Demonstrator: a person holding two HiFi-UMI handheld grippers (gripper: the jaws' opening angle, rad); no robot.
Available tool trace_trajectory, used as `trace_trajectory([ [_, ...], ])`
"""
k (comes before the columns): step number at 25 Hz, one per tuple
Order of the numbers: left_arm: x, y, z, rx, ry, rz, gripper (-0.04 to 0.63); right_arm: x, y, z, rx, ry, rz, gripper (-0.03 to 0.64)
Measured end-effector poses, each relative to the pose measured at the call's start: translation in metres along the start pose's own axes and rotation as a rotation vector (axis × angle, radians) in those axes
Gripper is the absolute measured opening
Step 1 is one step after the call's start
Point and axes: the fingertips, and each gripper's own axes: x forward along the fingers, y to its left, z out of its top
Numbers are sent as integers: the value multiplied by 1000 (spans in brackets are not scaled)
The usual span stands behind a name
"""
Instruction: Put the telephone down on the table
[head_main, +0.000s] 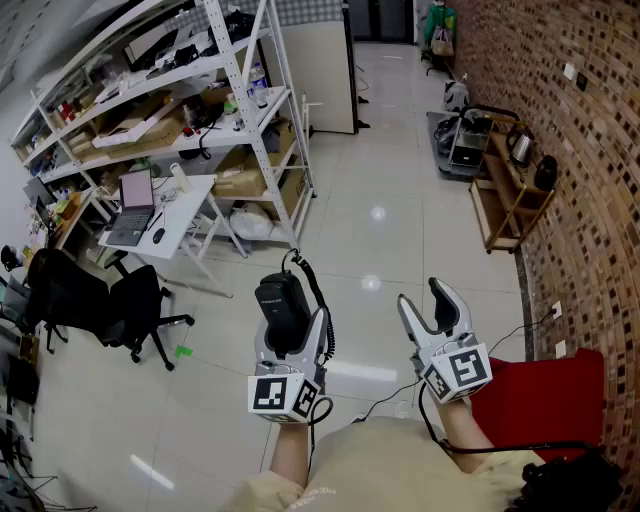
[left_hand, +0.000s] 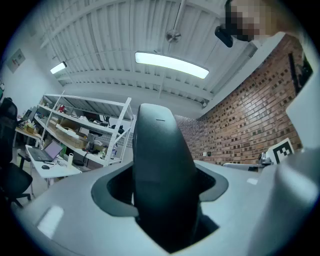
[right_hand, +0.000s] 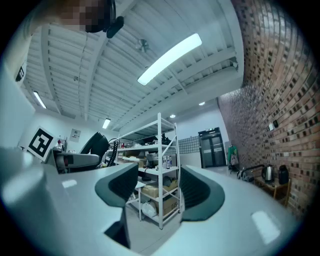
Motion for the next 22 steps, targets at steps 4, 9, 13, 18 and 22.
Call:
trace_trajectory([
  [4, -6, -12, 1, 30, -3, -61, 319, -27, 1, 29, -30, -151, -79, 252],
  [9, -18, -56, -24, 70, 34, -220, 319, -78, 1, 24, -101, -131, -181, 252],
  [13, -14, -106, -61, 62, 141, -347, 319, -135, -10, 35, -135, -202, -279, 250],
  [18, -25, -212, -90, 19, 248, -560, 319, -236, -30, 79, -256, -285, -441, 249],
  [22, -34, -297, -78, -3, 244, -715, 319, -318, -40, 111, -295, -266, -588, 249],
])
